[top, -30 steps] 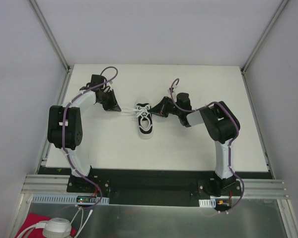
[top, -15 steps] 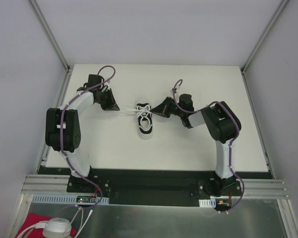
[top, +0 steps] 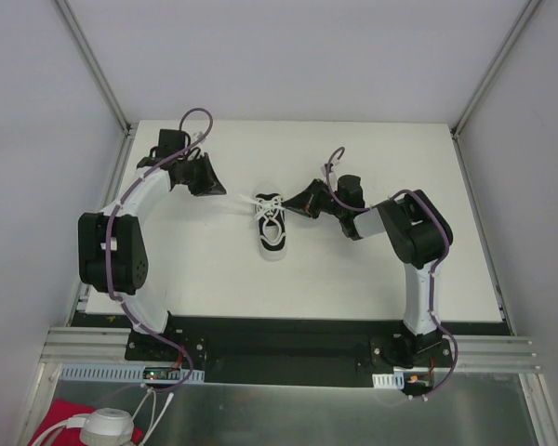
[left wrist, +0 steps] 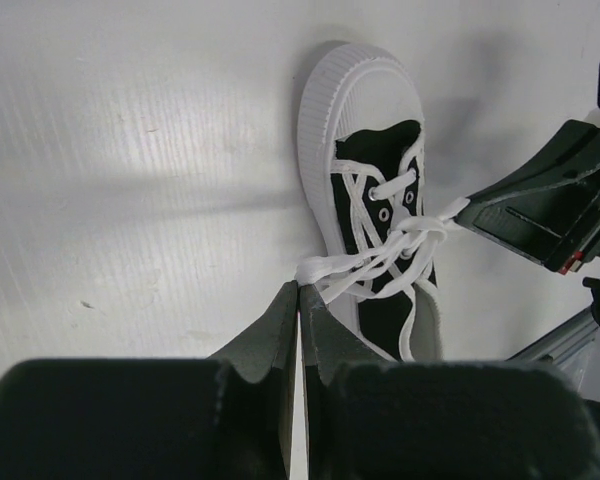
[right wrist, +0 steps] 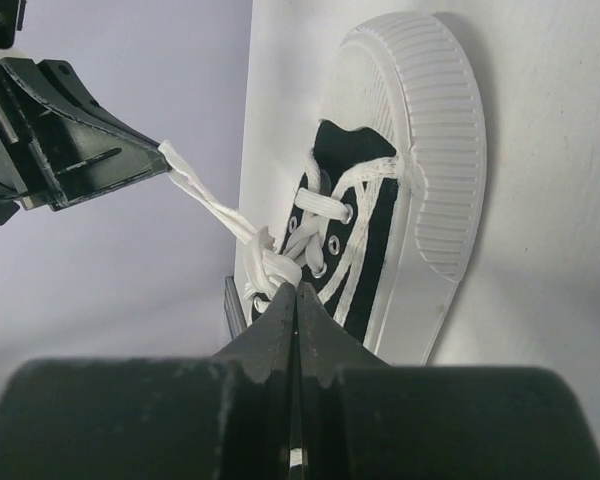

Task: Tie the shoes
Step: Tie the shoelace on the shoe.

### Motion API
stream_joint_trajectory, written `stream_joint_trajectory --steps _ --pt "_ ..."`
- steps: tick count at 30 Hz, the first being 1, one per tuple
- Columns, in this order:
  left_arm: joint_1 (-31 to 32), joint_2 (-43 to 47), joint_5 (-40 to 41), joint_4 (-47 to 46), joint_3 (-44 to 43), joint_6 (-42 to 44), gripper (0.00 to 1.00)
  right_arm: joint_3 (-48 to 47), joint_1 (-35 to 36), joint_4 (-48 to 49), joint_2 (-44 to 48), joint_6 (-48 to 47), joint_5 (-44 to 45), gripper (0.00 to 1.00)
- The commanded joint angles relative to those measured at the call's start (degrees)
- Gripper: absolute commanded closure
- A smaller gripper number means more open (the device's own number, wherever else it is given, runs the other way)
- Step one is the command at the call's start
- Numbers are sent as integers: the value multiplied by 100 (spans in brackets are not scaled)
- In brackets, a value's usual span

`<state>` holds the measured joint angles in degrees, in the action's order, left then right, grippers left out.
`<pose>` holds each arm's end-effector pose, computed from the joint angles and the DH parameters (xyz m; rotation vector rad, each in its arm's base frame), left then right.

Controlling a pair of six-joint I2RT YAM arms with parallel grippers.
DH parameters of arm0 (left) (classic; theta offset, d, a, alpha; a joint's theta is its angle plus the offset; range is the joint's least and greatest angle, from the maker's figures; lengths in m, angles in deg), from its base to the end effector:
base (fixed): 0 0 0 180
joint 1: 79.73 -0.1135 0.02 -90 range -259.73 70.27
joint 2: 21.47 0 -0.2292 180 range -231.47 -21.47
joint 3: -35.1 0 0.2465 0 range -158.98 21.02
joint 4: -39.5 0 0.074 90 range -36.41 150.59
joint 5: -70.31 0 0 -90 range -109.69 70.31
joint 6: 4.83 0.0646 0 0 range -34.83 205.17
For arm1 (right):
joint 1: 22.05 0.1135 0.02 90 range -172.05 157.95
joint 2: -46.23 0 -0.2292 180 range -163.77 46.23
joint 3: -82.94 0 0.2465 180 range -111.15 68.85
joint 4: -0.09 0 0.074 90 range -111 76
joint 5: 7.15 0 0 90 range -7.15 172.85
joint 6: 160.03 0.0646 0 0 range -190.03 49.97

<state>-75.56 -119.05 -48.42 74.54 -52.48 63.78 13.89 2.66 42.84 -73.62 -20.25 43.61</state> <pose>0.3820 -0.0590 0.2054 -0.1062 2.3746 -0.8067 0.3578 0.2096 0.1039 -0.1578 1.9329 1.4995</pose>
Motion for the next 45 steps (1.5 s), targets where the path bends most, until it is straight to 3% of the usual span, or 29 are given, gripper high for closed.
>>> stream_joint_trajectory --steps 1,15,45 --pt "84 266 -238 85 -253 170 100 -156 -45 425 243 93 -22 99" --pt "58 626 -27 93 -209 214 100 47 -186 688 287 208 -31 99" --pt "-267 547 307 120 204 284 100 100 -335 952 252 401 -66 100"
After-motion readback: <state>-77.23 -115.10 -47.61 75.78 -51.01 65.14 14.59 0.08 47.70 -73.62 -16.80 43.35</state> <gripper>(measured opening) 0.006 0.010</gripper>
